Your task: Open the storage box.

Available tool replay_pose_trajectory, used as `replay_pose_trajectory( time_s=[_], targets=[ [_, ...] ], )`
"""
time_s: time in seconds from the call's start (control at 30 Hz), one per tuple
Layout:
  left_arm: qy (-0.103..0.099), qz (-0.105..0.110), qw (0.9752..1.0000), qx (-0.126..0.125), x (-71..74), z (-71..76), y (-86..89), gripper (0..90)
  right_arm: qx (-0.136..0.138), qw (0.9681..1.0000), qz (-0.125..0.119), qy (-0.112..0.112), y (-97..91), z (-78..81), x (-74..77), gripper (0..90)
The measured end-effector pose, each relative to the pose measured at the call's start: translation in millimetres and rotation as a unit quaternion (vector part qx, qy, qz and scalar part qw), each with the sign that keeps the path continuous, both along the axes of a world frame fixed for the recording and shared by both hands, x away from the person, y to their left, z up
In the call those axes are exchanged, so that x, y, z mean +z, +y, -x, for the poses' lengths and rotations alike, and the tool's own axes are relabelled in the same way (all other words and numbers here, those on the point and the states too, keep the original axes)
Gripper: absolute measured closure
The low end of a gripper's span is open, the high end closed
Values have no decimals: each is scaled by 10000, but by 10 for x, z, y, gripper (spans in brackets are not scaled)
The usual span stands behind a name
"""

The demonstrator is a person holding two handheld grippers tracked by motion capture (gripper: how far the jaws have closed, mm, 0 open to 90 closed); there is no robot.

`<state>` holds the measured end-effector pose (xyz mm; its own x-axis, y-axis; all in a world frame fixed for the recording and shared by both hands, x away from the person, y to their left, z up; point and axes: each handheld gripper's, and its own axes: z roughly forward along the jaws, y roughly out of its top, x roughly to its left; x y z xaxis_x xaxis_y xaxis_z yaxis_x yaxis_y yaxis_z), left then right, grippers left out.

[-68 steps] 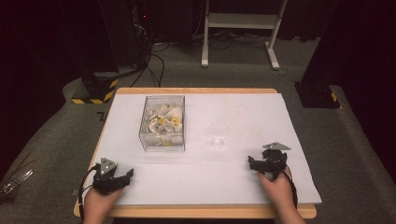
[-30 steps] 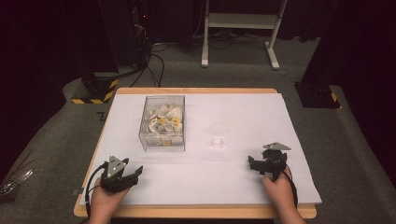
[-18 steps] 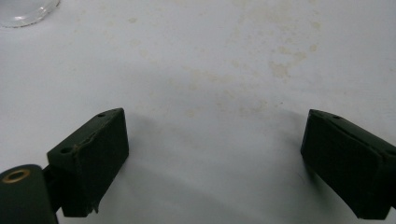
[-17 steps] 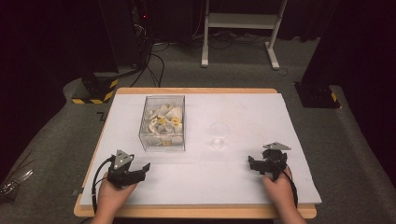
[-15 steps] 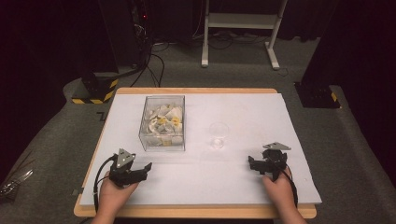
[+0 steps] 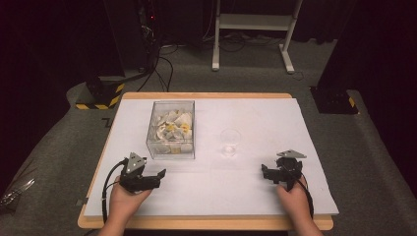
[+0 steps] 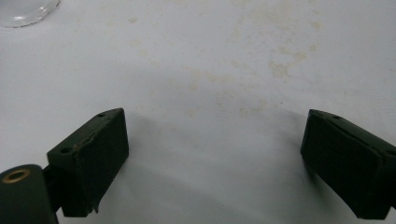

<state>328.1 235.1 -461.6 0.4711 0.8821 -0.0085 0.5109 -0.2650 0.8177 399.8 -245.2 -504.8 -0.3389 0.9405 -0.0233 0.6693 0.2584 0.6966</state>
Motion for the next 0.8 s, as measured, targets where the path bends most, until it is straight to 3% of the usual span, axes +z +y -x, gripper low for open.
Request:
replay_pose_trajectory(
  time_s=[0.03,0.17,0.8],
  targets=[
    [-9,107,9999,-31,6,-8,0,163,-1,10000,5,8,0,1,1,75],
    [-21,194,9998,-47,11,-45,-18,164,0,10000,0,0,0,0,0,75],
    [-59,93,9999,-99,12,-213,-148,147,1,10000,8,7,0,1,2,76]
  ],
)
